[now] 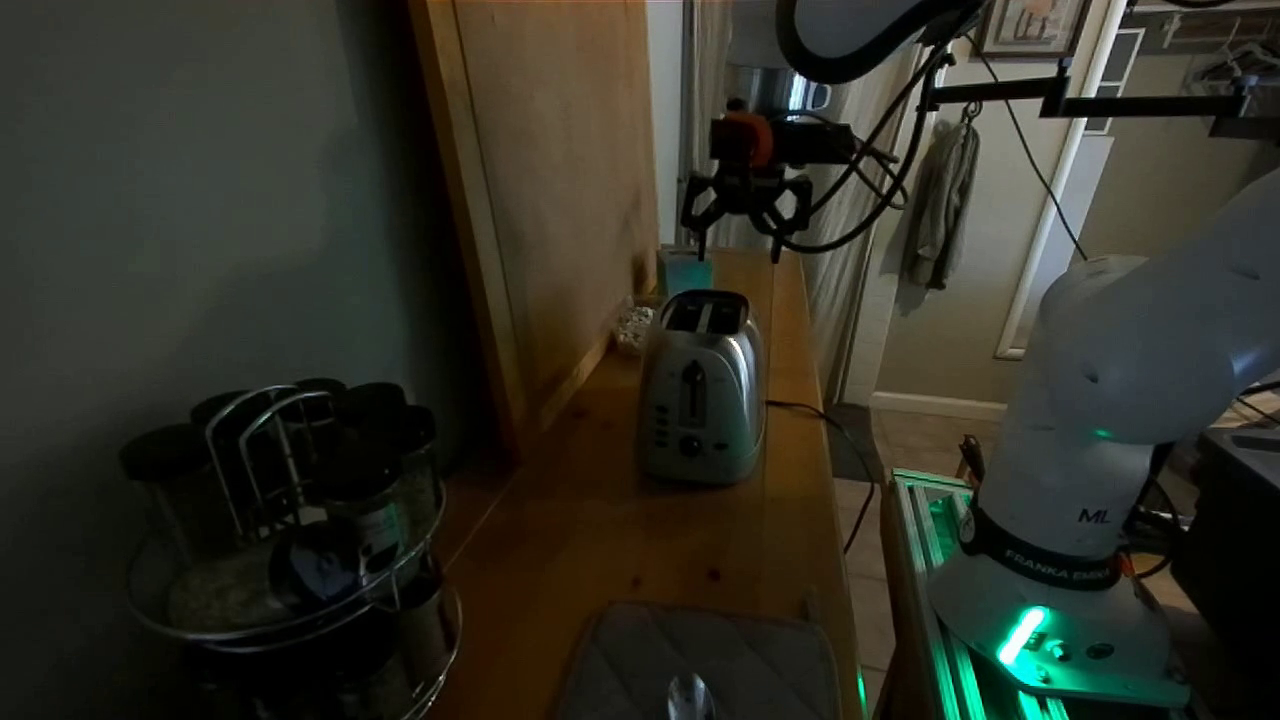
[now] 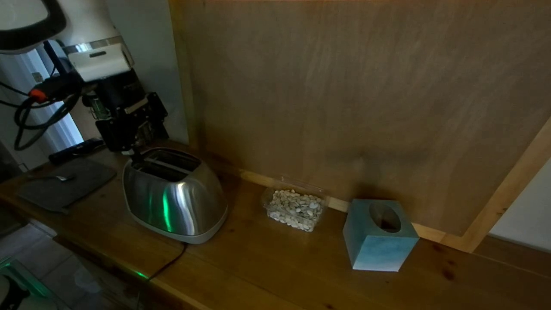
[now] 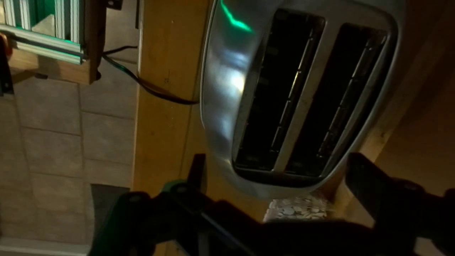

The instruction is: Slide the toaster from a vertical position to a horizontal position

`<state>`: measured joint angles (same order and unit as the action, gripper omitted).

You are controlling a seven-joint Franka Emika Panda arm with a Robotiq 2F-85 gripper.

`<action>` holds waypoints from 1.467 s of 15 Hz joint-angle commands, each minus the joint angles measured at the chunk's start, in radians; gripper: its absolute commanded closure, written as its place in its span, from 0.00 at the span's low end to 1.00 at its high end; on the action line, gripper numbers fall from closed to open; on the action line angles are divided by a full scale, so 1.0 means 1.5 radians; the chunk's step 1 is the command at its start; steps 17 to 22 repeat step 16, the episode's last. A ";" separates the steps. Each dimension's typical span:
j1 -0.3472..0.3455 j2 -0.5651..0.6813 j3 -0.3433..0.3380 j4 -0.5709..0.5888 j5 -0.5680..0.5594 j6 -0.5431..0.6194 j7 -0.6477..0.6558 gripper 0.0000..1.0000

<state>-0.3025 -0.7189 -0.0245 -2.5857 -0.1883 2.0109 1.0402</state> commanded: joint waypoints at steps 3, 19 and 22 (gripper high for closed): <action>0.051 -0.025 -0.005 0.007 0.022 0.027 -0.160 0.00; 0.076 -0.008 0.017 0.004 0.086 0.093 -0.334 0.00; 0.076 -0.008 0.017 0.004 0.086 0.093 -0.334 0.00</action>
